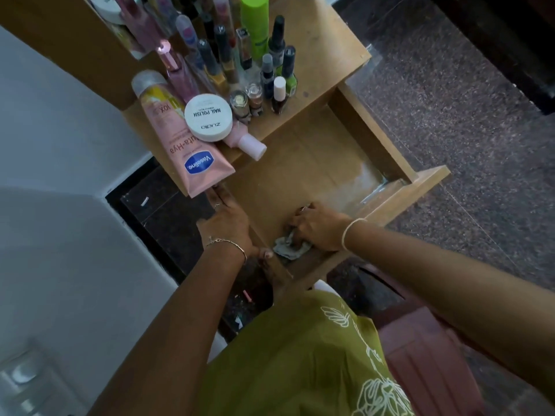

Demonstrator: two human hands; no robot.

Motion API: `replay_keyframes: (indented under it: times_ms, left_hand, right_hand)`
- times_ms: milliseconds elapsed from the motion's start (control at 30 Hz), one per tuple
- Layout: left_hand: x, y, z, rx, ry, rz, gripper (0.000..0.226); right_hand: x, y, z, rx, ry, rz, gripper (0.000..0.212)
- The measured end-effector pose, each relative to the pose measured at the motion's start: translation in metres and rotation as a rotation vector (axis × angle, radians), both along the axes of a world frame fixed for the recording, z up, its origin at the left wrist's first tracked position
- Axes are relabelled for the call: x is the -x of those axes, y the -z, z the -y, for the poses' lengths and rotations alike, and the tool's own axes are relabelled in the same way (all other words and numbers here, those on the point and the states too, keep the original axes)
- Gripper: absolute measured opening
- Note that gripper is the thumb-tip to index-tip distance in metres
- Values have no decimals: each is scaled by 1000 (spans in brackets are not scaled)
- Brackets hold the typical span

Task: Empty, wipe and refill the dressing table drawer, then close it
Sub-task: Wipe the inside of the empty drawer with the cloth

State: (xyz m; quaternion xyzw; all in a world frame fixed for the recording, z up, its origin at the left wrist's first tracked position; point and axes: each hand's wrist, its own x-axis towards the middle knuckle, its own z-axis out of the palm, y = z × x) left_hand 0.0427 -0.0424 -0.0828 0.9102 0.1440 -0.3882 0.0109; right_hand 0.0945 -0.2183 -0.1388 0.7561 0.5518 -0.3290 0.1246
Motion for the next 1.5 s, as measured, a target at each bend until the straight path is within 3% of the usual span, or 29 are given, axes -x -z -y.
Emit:
replay_keyframes:
  times_ms: [333,467,633,867,1000,1300,1400,1500]
  left_hand:
    - [-2,3,2,-39,6,-6,158]
    - [-3,2,3,-60,18,-17,157]
    - [-4,2,4,-90,29,-41,153]
    - [-8,4,6,-83,9,-73,149]
    - [-10,1,9,-114,38,-77,153]
    - [-7,2,7,-114,48,-51,155]
    - [-7,4,7,-117,54,-44,149]
    - [-8,5,7,-98,33,-36,149]
  right_hand:
    - [-99,-28,76,222,205,-22,29]
    - [-101,-22,70,237,302,2,28]
    - [-68,-15,40,150,328,38,31]
    - [5,-7,-36,-129,235,14,25]
    - [-7,-5,-19,-188,473,10,27]
    - [-67,-2,52,-124,1059,265,31]
    - [-41,-3,26,-93,1076,229,29]
    - [-2,-5,-19,-85,970,62,26]
